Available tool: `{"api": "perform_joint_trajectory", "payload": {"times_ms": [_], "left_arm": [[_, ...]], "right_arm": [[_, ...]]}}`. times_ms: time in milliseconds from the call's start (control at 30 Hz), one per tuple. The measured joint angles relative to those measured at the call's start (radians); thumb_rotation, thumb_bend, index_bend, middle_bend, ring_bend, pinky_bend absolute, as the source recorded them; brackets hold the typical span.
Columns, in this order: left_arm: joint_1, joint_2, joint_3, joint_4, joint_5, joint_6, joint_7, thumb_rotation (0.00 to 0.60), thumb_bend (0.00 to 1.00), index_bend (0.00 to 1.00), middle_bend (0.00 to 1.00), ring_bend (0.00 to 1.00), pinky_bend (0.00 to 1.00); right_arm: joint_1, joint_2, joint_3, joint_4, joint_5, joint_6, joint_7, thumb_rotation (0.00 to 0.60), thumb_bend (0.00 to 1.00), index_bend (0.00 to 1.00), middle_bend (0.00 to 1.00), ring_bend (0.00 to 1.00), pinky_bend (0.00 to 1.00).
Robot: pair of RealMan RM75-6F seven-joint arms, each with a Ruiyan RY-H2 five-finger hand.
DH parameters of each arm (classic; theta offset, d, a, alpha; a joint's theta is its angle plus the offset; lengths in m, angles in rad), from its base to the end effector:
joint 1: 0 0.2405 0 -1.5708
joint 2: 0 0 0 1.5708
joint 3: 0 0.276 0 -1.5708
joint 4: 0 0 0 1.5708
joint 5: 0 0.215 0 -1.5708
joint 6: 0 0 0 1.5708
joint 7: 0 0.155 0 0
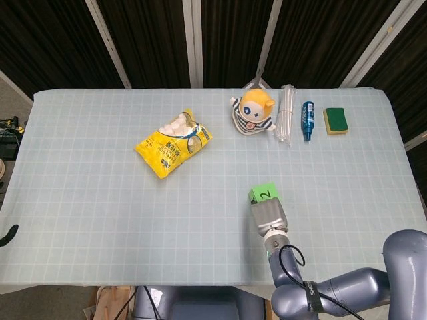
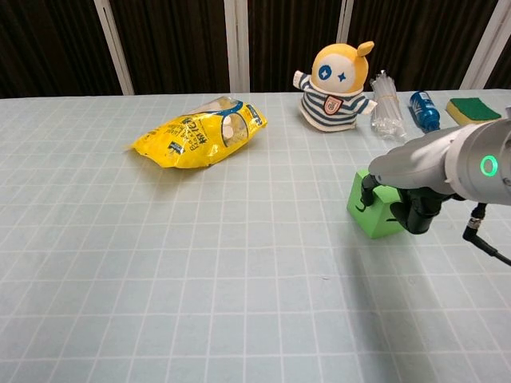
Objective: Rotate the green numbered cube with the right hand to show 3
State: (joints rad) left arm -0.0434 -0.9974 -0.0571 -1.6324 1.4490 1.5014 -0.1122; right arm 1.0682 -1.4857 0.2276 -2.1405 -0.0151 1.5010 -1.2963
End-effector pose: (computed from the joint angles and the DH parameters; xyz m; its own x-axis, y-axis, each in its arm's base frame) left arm -0.3463 0.1813 0.2103 0.3817 -0.0179 0.9241 0.9219 0.0785 -0.3793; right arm -0.0913 -0.2990 -0.0003 0.7235 -0.5253 0.4479 -0.6320 -0.2428 0.7360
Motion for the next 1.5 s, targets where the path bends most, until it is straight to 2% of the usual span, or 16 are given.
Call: {"api": "perform_joint_trajectory", "payload": {"times_ms": [467, 867, 1167, 1500], "left_arm": [[0.003, 0.0, -0.001, -0.009, -0.008, -0.002, 0.01, 0.6, 0.36, 0.06, 0.01, 0.0, 0.0], [0.003, -0.002, -0.001, -0.014, -0.012, -0.003, 0.024, 0.6, 0.36, 0.06, 0.01, 0.0, 0.0], [0.005, -0.003, -0.003, -0.014, -0.011, 0.001, 0.025, 0.6, 0.36, 0.06, 0.01, 0.0, 0.0], [0.006, -0.006, -0.002, -0.016, -0.01, 0.003, 0.036, 0.6, 0.36, 0.06, 0.01, 0.0, 0.0]], "right_arm": [[-0.055, 0.102, -0.101, -0.084, -0.094, -0.028, 0.077, 0.6, 0.78, 0.2, 0.89, 0.89, 0.76], [-0.11, 0.182, -0.176, -0.064, -0.151, -0.111, 0.169, 0.6, 0.78, 0.2, 0.89, 0.89, 0.76], [-0.141, 0.245, -0.199, -0.02, -0.152, -0.184, 0.239, 0.6, 0.78, 0.2, 0.89, 0.89, 0.76], [-0.145, 0.29, -0.194, 0.051, -0.131, -0.304, 0.304, 0.6, 0.78, 0.2, 0.89, 0.89, 0.76]]}}
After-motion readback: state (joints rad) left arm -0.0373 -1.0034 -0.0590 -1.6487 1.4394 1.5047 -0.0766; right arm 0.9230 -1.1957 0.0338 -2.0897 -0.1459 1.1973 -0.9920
